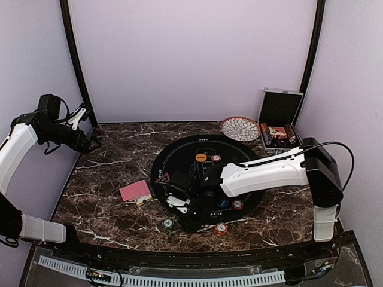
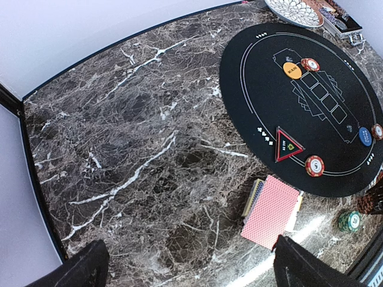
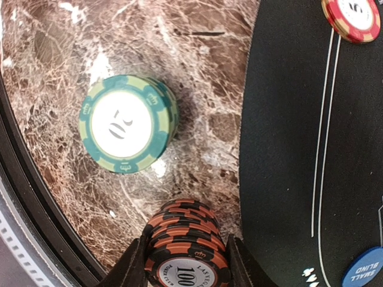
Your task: Distribute texas hold em gaming equipment
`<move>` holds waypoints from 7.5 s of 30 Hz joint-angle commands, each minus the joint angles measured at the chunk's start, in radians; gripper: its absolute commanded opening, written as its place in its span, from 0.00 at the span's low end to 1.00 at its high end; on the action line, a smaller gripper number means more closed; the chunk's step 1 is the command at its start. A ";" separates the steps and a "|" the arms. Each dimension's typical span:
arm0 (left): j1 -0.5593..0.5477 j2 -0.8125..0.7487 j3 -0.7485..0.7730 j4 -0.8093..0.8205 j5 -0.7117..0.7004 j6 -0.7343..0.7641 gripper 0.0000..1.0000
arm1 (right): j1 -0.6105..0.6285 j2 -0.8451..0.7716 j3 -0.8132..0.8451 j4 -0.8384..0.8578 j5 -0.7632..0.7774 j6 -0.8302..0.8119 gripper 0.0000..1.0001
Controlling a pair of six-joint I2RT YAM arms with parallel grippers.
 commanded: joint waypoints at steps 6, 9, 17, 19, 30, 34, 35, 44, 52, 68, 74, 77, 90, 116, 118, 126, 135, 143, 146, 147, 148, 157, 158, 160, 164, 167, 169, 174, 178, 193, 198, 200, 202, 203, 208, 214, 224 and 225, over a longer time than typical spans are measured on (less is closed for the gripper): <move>-0.002 -0.024 0.018 -0.026 -0.001 0.011 0.99 | 0.012 -0.056 0.078 -0.056 0.039 -0.006 0.35; -0.002 -0.025 0.018 -0.029 0.000 0.011 0.99 | 0.011 -0.067 0.105 -0.080 0.069 -0.011 0.35; -0.002 -0.029 0.019 -0.034 0.001 0.011 0.99 | -0.114 -0.091 0.165 -0.111 0.168 0.004 0.33; -0.003 -0.031 0.018 -0.032 0.003 0.009 0.99 | -0.181 -0.093 0.178 -0.100 0.196 0.015 0.33; -0.003 -0.034 0.017 -0.032 0.005 0.010 0.99 | -0.413 0.074 0.358 -0.056 0.276 0.027 0.32; -0.002 -0.029 0.020 -0.032 0.014 0.004 0.99 | -0.438 0.171 0.458 -0.063 0.292 0.022 0.31; -0.003 -0.029 0.022 -0.033 0.014 0.003 0.99 | -0.446 0.195 0.491 -0.078 0.309 0.024 0.31; -0.002 -0.027 0.021 -0.035 0.018 0.005 0.99 | -0.589 0.155 0.407 -0.028 0.291 0.052 0.30; -0.002 -0.018 0.024 -0.030 0.021 0.001 0.99 | -0.682 0.153 0.321 0.019 0.245 0.059 0.32; -0.002 -0.013 0.030 -0.032 0.012 0.009 0.99 | -0.739 0.306 0.442 0.018 0.204 0.047 0.37; -0.002 -0.009 0.029 -0.033 0.007 0.009 0.99 | -0.745 0.348 0.477 0.006 0.185 0.037 0.51; -0.003 -0.011 0.028 -0.032 0.005 0.010 0.99 | -0.749 0.347 0.475 0.003 0.185 0.037 0.58; -0.002 -0.002 0.036 -0.035 0.002 0.011 0.99 | -0.636 0.071 0.361 0.021 0.225 0.009 0.60; -0.002 -0.022 0.024 -0.040 0.014 0.014 0.99 | -0.003 -0.048 -0.031 0.056 -0.026 -0.067 0.87; -0.002 -0.022 0.024 -0.040 0.014 0.014 0.99 | -0.003 -0.028 -0.021 0.056 -0.024 -0.073 0.87; -0.002 -0.024 0.021 -0.038 0.011 0.017 0.99 | -0.004 0.013 -0.003 0.059 -0.017 -0.084 0.79; -0.003 -0.023 0.018 -0.038 0.010 0.018 0.99 | -0.002 0.017 0.002 0.059 -0.018 -0.083 0.66; -0.002 -0.025 0.016 -0.037 0.008 0.018 0.99 | 0.000 0.022 -0.005 0.055 -0.016 -0.084 0.62; -0.003 -0.025 0.017 -0.038 0.006 0.019 0.99 | 0.001 0.022 -0.004 0.053 -0.016 -0.084 0.62; -0.003 -0.026 0.018 -0.038 0.006 0.020 0.99 | 0.002 0.023 -0.004 0.052 -0.016 -0.084 0.62; -0.002 -0.026 0.018 -0.037 0.005 0.020 0.99 | 0.002 0.024 -0.003 0.051 -0.017 -0.084 0.61; -0.002 -0.026 0.018 -0.038 0.007 0.020 0.99 | 0.005 0.026 -0.002 0.047 -0.010 -0.086 0.56; -0.002 -0.026 0.018 -0.038 0.006 0.020 0.99 | 0.005 0.025 -0.002 0.047 -0.010 -0.086 0.55; -0.002 -0.026 0.019 -0.037 0.003 0.021 0.99 | 0.006 0.025 -0.002 0.046 -0.010 -0.086 0.51; -0.002 -0.026 0.019 -0.037 0.003 0.020 0.99 | 0.006 0.028 -0.004 0.047 -0.014 -0.087 0.47; -0.002 -0.026 0.018 -0.038 0.002 0.021 0.99 | 0.006 0.031 -0.005 0.047 -0.015 -0.089 0.46; -0.003 -0.027 0.019 -0.037 -0.001 0.022 0.99 | 0.008 0.033 -0.005 0.045 -0.015 -0.092 0.46; -0.003 -0.027 0.018 -0.038 -0.004 0.025 0.99 | 0.007 0.035 -0.005 0.043 -0.020 -0.095 0.38; -0.003 -0.027 0.018 -0.039 -0.004 0.026 0.99 | 0.006 0.022 -0.002 0.043 -0.008 -0.094 0.30; -0.002 -0.035 0.022 -0.047 -0.002 0.027 0.99 | -0.036 -0.012 0.043 0.014 0.148 -0.116 0.24; -0.002 -0.037 0.014 -0.042 0.002 0.025 0.99 | -0.080 -0.002 0.088 0.050 0.137 -0.099 0.23; -0.002 -0.037 0.012 -0.040 0.003 0.023 0.99 | -0.084 0.018 0.128 0.060 0.135 -0.096 0.22; -0.003 -0.037 0.012 -0.041 0.002 0.024 0.99 | -0.090 0.050 0.172 0.059 0.138 -0.088 0.21; -0.003 -0.038 0.015 -0.043 0.001 0.024 0.99 | -0.094 0.066 0.190 0.056 0.137 -0.084 0.20; -0.002 -0.046 0.014 -0.045 -0.004 0.030 0.99 | -0.115 0.121 0.222 0.074 0.123 -0.061 0.18; -0.003 -0.045 0.011 -0.042 0.003 0.027 0.99 | -0.127 0.172 0.241 0.096 0.101 -0.050 0.19; -0.002 -0.046 0.013 -0.043 0.006 0.027 0.99 | -0.149 0.240 0.291 0.133 0.098 -0.035 0.32; -0.002 -0.046 0.012 -0.042 0.005 0.027 0.99 | -0.149 0.243 0.296 0.130 0.096 -0.035 0.38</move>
